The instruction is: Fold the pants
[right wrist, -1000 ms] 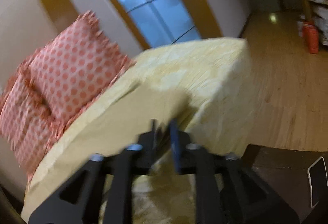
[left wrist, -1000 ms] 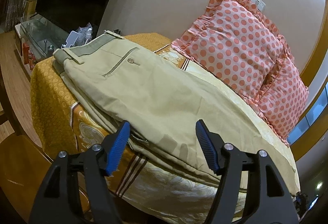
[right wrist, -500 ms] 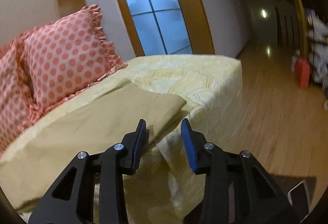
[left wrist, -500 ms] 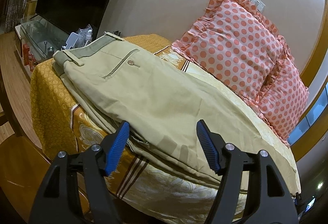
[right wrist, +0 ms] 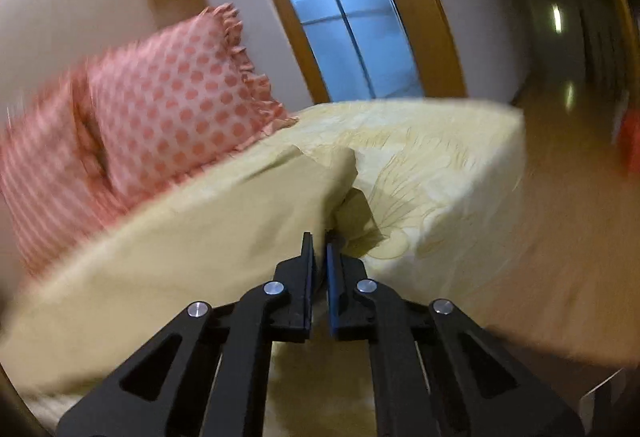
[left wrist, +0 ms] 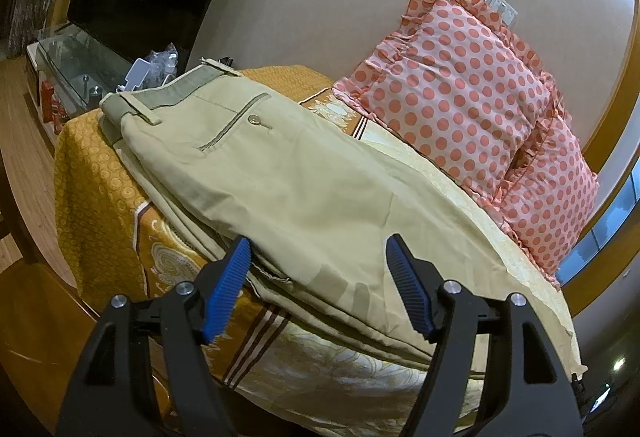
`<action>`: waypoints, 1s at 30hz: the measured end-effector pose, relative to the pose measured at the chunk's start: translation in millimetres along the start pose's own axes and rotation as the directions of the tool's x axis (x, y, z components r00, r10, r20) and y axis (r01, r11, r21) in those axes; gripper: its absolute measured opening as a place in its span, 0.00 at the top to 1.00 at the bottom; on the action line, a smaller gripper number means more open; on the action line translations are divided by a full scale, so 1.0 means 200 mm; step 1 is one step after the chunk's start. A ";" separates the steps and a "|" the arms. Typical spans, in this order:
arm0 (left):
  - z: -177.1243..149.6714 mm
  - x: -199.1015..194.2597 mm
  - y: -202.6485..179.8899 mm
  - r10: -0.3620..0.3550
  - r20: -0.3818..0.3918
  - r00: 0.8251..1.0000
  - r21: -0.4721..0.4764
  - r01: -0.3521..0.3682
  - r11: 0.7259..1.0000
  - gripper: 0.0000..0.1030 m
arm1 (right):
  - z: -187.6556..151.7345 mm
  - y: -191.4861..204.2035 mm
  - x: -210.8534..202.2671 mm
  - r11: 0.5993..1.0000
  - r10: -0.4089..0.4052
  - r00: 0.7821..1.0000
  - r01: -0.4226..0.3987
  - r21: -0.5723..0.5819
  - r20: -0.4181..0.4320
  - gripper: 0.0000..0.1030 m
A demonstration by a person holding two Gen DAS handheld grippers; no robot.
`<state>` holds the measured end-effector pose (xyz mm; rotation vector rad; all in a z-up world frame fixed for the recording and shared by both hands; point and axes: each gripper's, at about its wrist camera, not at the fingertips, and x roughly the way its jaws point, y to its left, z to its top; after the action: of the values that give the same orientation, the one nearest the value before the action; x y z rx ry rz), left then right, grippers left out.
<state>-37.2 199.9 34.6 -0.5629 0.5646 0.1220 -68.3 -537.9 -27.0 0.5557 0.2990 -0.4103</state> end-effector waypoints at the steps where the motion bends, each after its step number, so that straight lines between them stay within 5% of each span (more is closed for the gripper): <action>1: 0.00 0.00 0.01 -0.007 -0.003 1.000 -0.011 0.007 1.000 0.32 | 0.02 0.01 0.00 1.000 0.018 1.000 -0.018 0.011 0.001 0.95; 5: 0.01 -0.01 0.07 -0.022 -0.005 1.000 -0.054 0.021 0.998 0.32 | 0.11 0.24 -0.01 0.990 0.140 0.990 -0.139 -0.036 0.012 0.95; 8: 0.01 -0.02 0.11 -0.032 0.003 0.999 -0.081 0.032 0.996 0.32 | 0.14 0.63 -0.03 0.937 0.329 0.944 -0.328 -0.121 -0.009 0.95; 11: 0.01 -0.04 0.12 -0.029 0.014 0.999 -0.086 0.030 0.996 0.32 | 0.06 1.07 -0.04 0.826 0.523 0.844 -0.536 -0.174 -0.118 0.95; 14: 0.01 -0.05 0.13 -0.029 0.021 0.999 -0.085 0.030 0.996 0.28 | -0.18 1.53 -0.06 0.662 0.662 0.680 -0.728 -0.180 -0.316 0.95; 15: 0.02 -0.06 0.13 -0.030 0.022 0.999 -0.083 0.032 0.996 0.28 | -0.33 1.70 -0.07 0.597 0.667 0.612 -0.780 -0.186 -0.425 0.95; 17: 0.03 -0.06 0.15 -0.034 0.024 0.999 -0.087 0.036 0.996 0.24 | -0.55 1.91 -0.08 0.519 0.603 0.533 -0.827 -0.216 -0.593 0.92; 19: 0.05 -0.06 0.16 -0.041 0.019 0.999 -0.093 0.042 0.995 0.21 | -0.77 2.03 -0.11 0.464 0.514 0.477 -0.854 -0.237 -0.713 0.86; 21: 0.08 -0.04 0.18 -0.051 0.012 0.999 -0.101 0.052 0.994 0.19 | -0.82 2.04 -0.13 0.459 0.505 0.462 -0.859 -0.227 -0.729 0.66; 22: 0.10 -0.03 0.19 -0.048 0.008 0.999 -0.106 0.049 0.993 0.19 | -0.81 2.01 -0.15 0.462 0.527 0.457 -0.862 -0.210 -0.717 0.42; 23: 0.10 -0.03 0.20 -0.046 0.006 0.999 -0.109 0.046 0.993 0.19 | -0.78 1.99 -0.16 0.466 0.549 0.460 -0.862 -0.201 -0.698 0.30; 30: 0.18 0.06 0.30 -0.005 -0.013 1.000 -0.175 0.002 0.985 0.19 | -0.62 1.87 -0.14 0.510 0.607 0.485 -0.845 -0.159 -0.629 0.30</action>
<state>-25.3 269.1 25.6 -0.7359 0.5690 0.1658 56.5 -171.0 49.3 0.2610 0.5991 0.7158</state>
